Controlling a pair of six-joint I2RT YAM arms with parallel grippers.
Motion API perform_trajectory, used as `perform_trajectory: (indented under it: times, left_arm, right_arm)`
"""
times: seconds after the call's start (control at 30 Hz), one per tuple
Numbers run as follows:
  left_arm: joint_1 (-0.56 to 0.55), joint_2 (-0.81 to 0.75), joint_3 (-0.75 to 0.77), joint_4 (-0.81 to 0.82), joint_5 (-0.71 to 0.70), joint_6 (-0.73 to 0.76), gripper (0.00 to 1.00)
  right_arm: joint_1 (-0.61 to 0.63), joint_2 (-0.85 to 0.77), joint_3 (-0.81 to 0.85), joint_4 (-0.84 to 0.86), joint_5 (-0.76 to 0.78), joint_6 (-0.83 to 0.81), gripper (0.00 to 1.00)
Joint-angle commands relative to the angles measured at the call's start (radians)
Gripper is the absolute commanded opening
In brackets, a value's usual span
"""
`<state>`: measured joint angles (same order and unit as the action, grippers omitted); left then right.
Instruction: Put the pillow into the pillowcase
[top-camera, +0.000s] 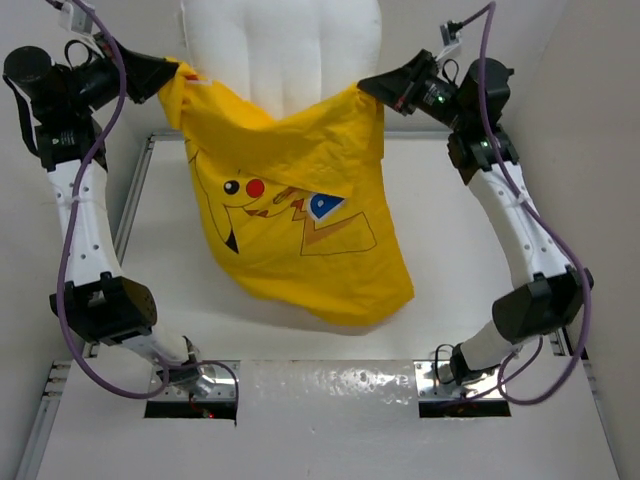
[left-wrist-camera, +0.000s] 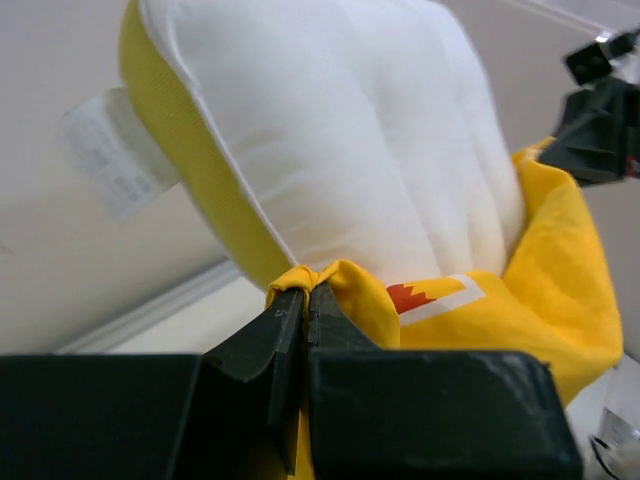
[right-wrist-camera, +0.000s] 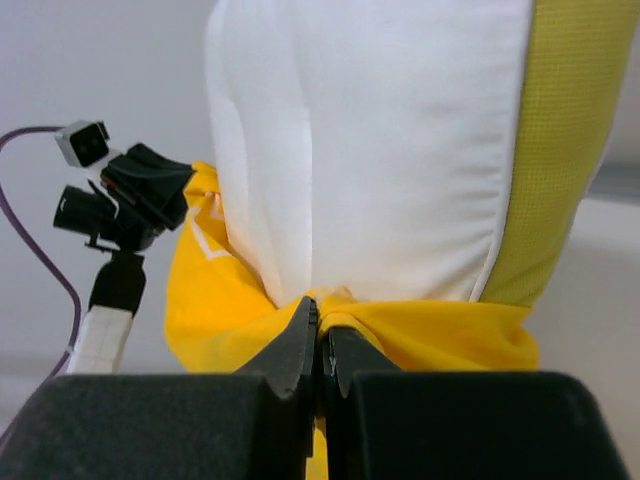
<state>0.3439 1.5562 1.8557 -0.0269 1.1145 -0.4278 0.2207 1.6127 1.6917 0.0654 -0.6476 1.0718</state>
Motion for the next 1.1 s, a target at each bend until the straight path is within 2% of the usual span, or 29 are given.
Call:
perform_trajectory:
  times: [0.0,0.03,0.07,0.1,0.13,0.2,0.23,0.3,0.33,0.37,0.4,0.43,0.5,0.57,0.6,0.63,0.67,0.7,0.73,0.77,0.8,0.83,0.87,0.9,0.93,0.97,1.0,1.03,1.07]
  left_arm:
    - [-0.002,-0.045,0.068,0.187,-0.157,-0.067,0.0]
    - [-0.002,-0.042,0.077,0.275,-0.169,-0.107,0.0]
    - [-0.002,0.002,0.22,0.315,-0.194,-0.121,0.0]
    - [-0.002,0.087,0.35,0.255,-0.259,-0.092,0.0]
    - [-0.002,0.123,0.566,0.211,-0.284,-0.083,0.0]
    - [-0.003,0.14,0.611,0.144,-0.276,-0.066,0.0]
    - [-0.044,0.067,0.441,0.096,-0.239,-0.043,0.0]
    - [-0.107,-0.062,0.149,0.129,-0.266,0.061,0.0]
    - [-0.123,-0.13,-0.006,0.198,-0.277,0.057,0.0]
    - [-0.121,-0.117,0.038,0.266,-0.312,0.023,0.0]
    - [-0.111,0.013,0.191,0.202,-0.341,0.044,0.0]
    - [-0.108,0.101,0.625,0.01,-0.391,0.105,0.0]
    - [-0.109,0.238,0.872,-0.097,-0.345,0.086,0.0]
    - [-0.19,0.096,0.658,-0.382,-0.28,0.209,0.0]
    - [-0.244,-0.009,0.182,-0.292,-0.304,0.278,0.0]
    - [-0.243,-0.107,-0.054,-0.128,-0.396,0.233,0.0]
    - [-0.226,-0.186,-0.16,0.012,-0.436,0.197,0.0]
    - [-0.217,-0.127,0.06,-0.034,-0.439,0.211,0.0]
    - [-0.211,0.127,0.378,-0.168,-0.452,0.275,0.0]
    - [-0.185,0.25,0.969,-0.285,-0.432,0.249,0.0]
    - [-0.163,0.318,1.063,-0.259,-0.345,0.151,0.0]
    - [-0.163,0.204,0.936,-0.283,-0.297,0.147,0.0]
    - [-0.225,0.108,0.476,-0.365,-0.308,0.22,0.0]
    - [-0.241,-0.016,0.193,-0.253,-0.381,0.283,0.0]
    - [-0.238,-0.188,-0.054,-0.1,-0.437,0.243,0.0]
    - [-0.214,-0.202,-0.147,0.08,-0.47,0.233,0.0]
    - [-0.21,-0.155,0.005,0.017,-0.461,0.268,0.0]
    - [-0.21,0.049,0.541,-0.108,-0.466,0.287,0.0]
    - [-0.204,0.155,0.802,-0.268,-0.467,0.284,0.0]
  right_arm:
    - [0.023,-0.152,-0.016,0.063,0.117,-0.136,0.0]
    - [0.011,-0.151,0.003,0.06,0.144,-0.141,0.0]
    - [0.005,-0.127,0.091,0.016,0.178,-0.173,0.0]
    - [0.003,-0.034,0.388,-0.144,0.196,-0.275,0.0]
    - [0.003,0.014,0.533,-0.207,0.206,-0.301,0.0]
    - [0.003,0.05,0.657,-0.284,0.198,-0.322,0.0]
    - [0.008,-0.024,0.393,-0.274,0.186,-0.306,0.0]
    - [0.009,-0.228,-0.011,0.073,0.238,-0.195,0.0]
    - [0.003,-0.244,-0.112,0.146,0.27,-0.149,0.0]
    - [-0.032,-0.222,0.014,0.057,0.275,-0.17,0.0]
    - [-0.037,-0.097,0.213,-0.046,0.261,-0.232,0.0]
    - [-0.037,-0.014,0.633,-0.211,0.269,-0.306,0.0]
    - [-0.037,0.108,0.855,-0.291,0.25,-0.3,0.0]
    - [-0.017,0.028,0.584,-0.356,0.18,-0.32,0.0]
    - [0.005,-0.158,0.021,-0.238,0.187,-0.302,0.0]
    - [0.008,-0.227,-0.195,-0.022,0.225,-0.119,0.0]
    - [-0.024,-0.246,-0.251,0.217,0.239,-0.048,0.0]
    - [-0.061,-0.222,-0.151,0.171,0.191,-0.043,0.0]
    - [-0.076,-0.083,0.339,-0.141,0.212,-0.216,0.0]
    - [-0.07,0.085,0.816,-0.253,0.248,-0.278,0.0]
    - [-0.076,0.129,0.929,-0.357,0.238,-0.27,0.0]
    - [-0.076,0.136,0.96,-0.44,0.217,-0.279,0.0]
    - [-0.066,0.109,0.728,-0.519,0.186,-0.305,0.0]
    - [0.0,-0.045,0.472,-0.412,0.184,-0.347,0.0]
    - [0.008,-0.142,0.165,-0.174,0.212,-0.258,0.0]
    - [-0.045,-0.205,-0.086,0.164,0.235,-0.063,0.0]
    - [-0.073,-0.203,0.053,0.072,0.221,-0.075,0.0]
    - [-0.092,-0.045,0.338,-0.093,0.23,-0.155,0.0]
    - [-0.092,0.066,0.903,-0.243,0.27,-0.226,0.0]
